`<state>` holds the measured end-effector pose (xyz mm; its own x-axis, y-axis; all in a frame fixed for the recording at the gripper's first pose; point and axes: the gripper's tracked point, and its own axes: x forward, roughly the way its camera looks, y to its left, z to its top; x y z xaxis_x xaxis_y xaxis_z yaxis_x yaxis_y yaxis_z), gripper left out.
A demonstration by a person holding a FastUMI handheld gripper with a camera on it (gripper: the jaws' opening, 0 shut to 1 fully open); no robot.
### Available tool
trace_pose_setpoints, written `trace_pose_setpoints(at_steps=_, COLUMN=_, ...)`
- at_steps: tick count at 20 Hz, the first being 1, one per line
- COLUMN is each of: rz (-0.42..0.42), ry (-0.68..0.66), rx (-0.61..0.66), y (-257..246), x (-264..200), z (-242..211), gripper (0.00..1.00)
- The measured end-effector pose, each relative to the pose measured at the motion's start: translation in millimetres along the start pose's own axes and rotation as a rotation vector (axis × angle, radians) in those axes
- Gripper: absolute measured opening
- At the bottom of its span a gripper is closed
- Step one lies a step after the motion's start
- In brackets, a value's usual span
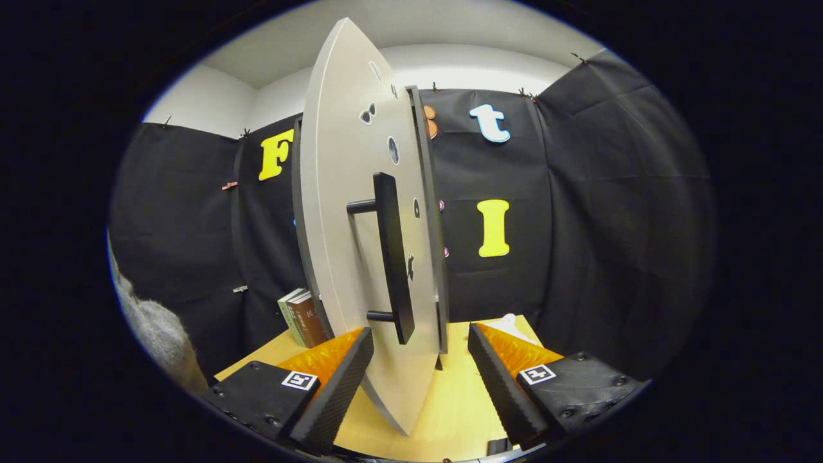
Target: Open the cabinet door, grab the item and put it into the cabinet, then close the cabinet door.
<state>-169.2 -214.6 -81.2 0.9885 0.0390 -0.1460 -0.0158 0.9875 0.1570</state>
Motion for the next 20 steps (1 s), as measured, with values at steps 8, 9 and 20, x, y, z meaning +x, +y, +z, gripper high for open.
trace_pose_setpoints(at_steps=8, rz=0.036, ry=0.020, rx=0.003, y=68, x=26, z=-11, gripper=0.98)
trace_pose_setpoints(at_steps=9, rz=0.038, ry=0.025, rx=0.002, y=76, x=30, z=-13, gripper=0.98)
trace_pose_setpoints(at_steps=20, rz=0.202, ry=0.050, rx=-0.003, y=184, x=102, z=-22, gripper=0.98)
